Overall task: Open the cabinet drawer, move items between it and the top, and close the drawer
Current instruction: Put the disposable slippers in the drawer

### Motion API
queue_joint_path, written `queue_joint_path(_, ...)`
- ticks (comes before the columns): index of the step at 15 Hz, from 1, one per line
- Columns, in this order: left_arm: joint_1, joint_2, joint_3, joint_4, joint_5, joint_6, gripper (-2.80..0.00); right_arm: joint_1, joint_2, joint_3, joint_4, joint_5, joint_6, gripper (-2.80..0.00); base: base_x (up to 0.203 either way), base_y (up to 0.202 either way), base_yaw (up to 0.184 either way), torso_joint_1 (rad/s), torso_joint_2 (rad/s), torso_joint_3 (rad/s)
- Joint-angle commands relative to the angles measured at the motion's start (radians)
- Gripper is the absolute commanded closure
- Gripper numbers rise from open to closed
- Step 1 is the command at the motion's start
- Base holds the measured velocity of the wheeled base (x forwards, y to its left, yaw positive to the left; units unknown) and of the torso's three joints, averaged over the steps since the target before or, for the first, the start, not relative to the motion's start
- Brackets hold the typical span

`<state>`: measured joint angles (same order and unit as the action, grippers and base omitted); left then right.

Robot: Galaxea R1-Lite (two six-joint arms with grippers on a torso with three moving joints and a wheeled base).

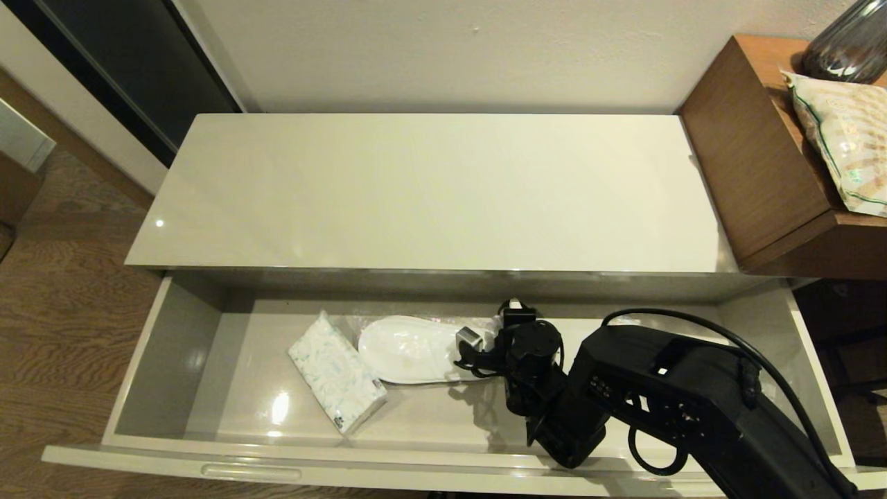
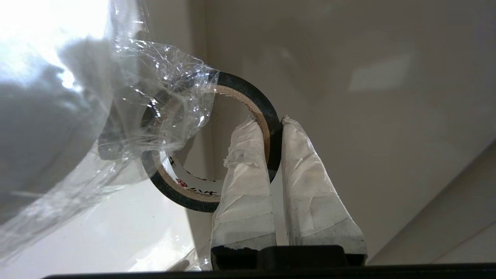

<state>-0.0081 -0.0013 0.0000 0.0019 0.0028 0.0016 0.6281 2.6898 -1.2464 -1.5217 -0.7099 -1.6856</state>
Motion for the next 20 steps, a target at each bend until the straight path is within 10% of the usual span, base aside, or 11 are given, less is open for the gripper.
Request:
queue_joint_path(1,0.000,0.001,0.000,0.001,0.000,0.000,0.00,0.004,-0.004,0.005,-0.008,-0.002,-0.010,0.00,0.000,0.000,0.000,0.000,0.00,0.000)
queue_joint_path(6,0.000,0.001,0.000,0.001,0.000,0.000,0.00,0.007,-0.005,0.004,-0.008,-0.002,-0.009,0.00,0.000,0.000,0.000,0.000,0.00,0.000)
queue_joint_path(7,0.000,0.001,0.000,0.001,0.000,0.000,0.00,0.012,-0.005,0.001,-0.008,-0.003,-0.011,-2.80,0.000,0.000,0.000,0.000,0.00,0.000)
queue_joint_path(20,0.000,0.001,0.000,0.001,0.000,0.000,0.00,0.038,-0.010,-0.001,-0.008,-0.013,-0.009,-2.80,0.000,0.000,0.000,0.000,0.00,0.000)
